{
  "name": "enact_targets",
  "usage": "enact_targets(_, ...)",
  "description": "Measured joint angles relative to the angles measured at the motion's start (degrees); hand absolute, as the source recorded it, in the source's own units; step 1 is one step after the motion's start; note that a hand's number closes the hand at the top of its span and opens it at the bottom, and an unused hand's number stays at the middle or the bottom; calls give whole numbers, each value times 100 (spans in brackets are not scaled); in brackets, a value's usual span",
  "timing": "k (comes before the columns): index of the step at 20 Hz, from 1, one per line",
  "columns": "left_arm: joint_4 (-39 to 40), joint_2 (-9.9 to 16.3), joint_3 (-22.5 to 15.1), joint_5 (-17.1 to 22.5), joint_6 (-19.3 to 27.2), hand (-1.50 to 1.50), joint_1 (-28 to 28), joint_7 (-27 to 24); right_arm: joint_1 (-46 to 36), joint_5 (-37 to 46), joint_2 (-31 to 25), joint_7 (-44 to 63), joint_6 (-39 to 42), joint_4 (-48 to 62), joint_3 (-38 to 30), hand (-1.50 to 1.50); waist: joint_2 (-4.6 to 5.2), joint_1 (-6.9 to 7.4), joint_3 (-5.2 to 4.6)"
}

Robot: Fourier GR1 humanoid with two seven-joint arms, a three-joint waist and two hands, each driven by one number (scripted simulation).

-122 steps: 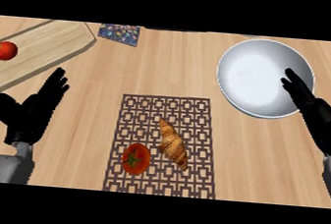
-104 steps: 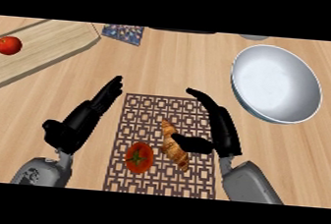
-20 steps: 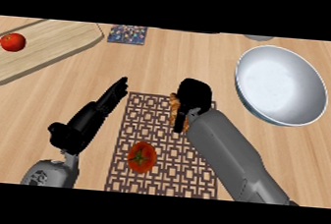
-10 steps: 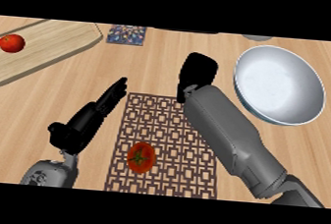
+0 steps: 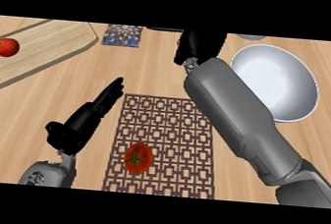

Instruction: Pick the croissant from the placemat and place it in the bowl

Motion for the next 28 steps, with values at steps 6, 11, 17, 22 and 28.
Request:
enact_targets(6,-74,20,22,-12,-20,0,128,-102,269,317,-418,-3,-227,-319,-425,150,2,-29,0)
enact_targets(11,-122,-28,22,-12,-2,0,52,23,609,705,-881,-52,-232,-288,-584,150,11,-31,0)
enact_targets(17,-78,-22,83,6,-45,0,-58,73,908,1186,-1336,-222,-415,-86,-833,150,28,3,0)
enact_targets(22,-117,-34,31,-48,-57,0,84,-20,1234,632,-1474,-535,-175,192,-1339,150,37,28,3)
enact_targets(28,-17,-12,97,-19,-115,0,1,-63,1463,-516,-1591,-1456,97,417,-2214,-150,52,39,6)
